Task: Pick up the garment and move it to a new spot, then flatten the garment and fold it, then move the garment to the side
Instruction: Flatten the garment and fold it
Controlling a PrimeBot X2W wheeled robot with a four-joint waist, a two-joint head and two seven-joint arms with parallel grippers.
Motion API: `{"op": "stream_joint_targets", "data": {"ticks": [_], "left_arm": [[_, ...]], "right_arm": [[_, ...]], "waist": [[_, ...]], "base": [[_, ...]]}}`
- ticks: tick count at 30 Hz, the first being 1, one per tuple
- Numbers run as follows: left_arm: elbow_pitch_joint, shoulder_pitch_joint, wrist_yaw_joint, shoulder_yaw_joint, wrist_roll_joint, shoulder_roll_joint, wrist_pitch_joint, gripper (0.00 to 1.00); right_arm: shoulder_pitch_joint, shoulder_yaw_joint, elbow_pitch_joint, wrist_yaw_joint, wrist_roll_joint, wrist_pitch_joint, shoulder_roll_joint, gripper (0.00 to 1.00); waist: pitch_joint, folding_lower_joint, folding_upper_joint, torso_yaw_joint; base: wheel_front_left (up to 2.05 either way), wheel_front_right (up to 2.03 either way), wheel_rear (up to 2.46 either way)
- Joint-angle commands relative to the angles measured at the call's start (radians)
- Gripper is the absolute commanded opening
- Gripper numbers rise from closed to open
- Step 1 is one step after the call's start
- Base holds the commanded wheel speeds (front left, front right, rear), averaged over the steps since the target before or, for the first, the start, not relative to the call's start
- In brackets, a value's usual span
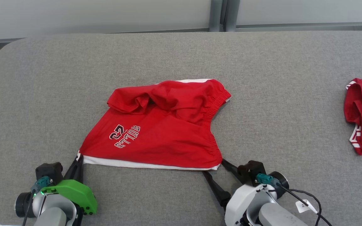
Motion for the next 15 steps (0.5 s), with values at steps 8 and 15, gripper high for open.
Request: {"op": "stream_joint_targets", "data": {"ticks": [8,15], "left_arm": [[0.003,-0.012,-0.003,-0.006,0.004,-0.003,-0.004,0.0],[-0.002,0.012,-0.005,0.001,-0.003,0.002,-0.004,0.0]], "right_arm": [[-0.032,0.038,0.012,0.0,0.054,-0.027,-0.015,0.42],[-0.003,0.018,-0.065,0.0,0.05,-0.028,-0.032,0.01]], "waist": [[-0.013,0.0,0.006,0.004],[-0.027,0.0,0.006,-0.006]], "base": [[0.0,0.0,0.0],[0.0,0.0,0.0]]}}
